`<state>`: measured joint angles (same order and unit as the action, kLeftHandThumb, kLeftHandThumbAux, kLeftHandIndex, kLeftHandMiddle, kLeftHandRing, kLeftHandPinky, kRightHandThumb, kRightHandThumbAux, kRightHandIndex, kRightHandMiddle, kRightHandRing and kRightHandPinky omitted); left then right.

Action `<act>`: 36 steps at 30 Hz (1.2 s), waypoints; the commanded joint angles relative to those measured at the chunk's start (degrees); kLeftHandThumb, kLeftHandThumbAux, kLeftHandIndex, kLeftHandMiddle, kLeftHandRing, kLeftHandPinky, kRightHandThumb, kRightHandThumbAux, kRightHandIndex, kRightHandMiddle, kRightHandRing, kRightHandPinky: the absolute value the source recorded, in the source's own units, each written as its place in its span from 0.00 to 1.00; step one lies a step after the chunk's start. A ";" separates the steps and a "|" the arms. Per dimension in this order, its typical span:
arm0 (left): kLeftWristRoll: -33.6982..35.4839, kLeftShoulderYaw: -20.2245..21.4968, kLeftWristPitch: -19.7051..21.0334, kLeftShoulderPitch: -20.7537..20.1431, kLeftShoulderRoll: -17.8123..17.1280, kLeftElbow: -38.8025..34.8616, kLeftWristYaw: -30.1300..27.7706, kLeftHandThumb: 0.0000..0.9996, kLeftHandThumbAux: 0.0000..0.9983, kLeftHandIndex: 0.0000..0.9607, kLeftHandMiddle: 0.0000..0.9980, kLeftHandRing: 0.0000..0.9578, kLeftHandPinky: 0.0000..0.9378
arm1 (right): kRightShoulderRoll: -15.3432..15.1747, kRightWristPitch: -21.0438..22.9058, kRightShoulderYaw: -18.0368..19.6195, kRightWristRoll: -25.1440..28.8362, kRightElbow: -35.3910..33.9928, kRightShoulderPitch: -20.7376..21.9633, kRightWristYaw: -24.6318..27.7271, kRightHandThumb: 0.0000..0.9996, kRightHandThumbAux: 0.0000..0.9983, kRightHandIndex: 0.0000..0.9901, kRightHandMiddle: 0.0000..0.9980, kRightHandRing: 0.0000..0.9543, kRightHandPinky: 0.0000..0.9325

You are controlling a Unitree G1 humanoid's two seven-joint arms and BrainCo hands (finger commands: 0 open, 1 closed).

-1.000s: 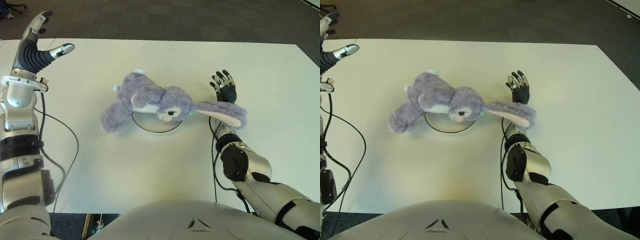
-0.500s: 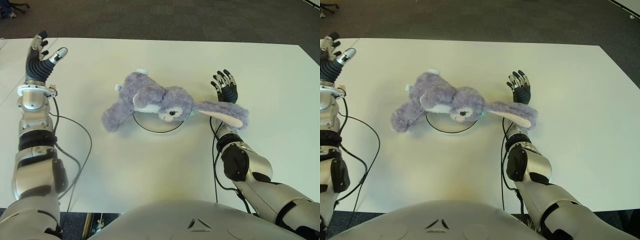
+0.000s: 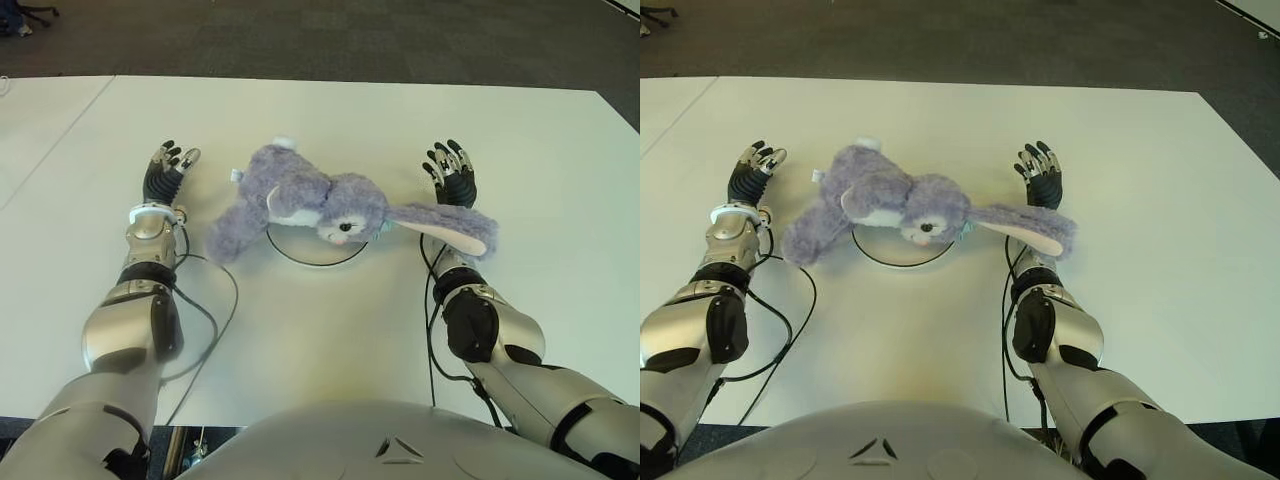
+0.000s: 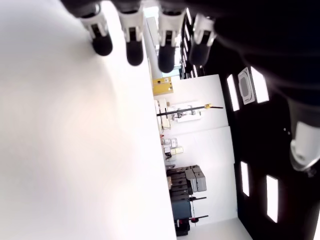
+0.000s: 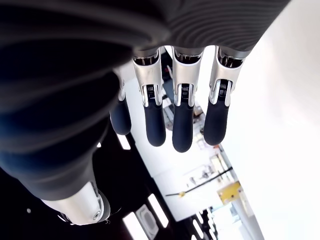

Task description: Put the doll into the plate.

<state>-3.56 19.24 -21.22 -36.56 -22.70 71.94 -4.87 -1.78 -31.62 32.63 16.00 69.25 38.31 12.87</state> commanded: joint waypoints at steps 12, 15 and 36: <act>1.32 -0.56 7.78 1.16 12.45 5.99 1.24 0.00 0.47 0.00 0.00 0.00 0.00 | 2.57 8.47 3.87 3.74 7.74 -12.17 0.66 0.32 0.78 0.22 0.28 0.30 0.33; 3.27 1.17 6.31 3.24 14.08 5.93 1.29 0.00 0.47 0.00 0.00 0.00 0.00 | 2.49 8.47 4.76 4.36 7.74 -12.09 0.99 0.29 0.80 0.23 0.29 0.31 0.33; 1.65 -1.23 -10.22 14.47 21.55 5.28 5.34 0.00 0.47 0.00 0.00 0.00 0.00 | 1.63 7.97 4.04 3.01 7.70 -12.51 -0.06 0.17 0.79 0.25 0.31 0.32 0.32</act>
<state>0.01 20.43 -33.81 -34.10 -7.57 71.53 -1.85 -3.21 -30.75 35.25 17.56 69.29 37.98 14.74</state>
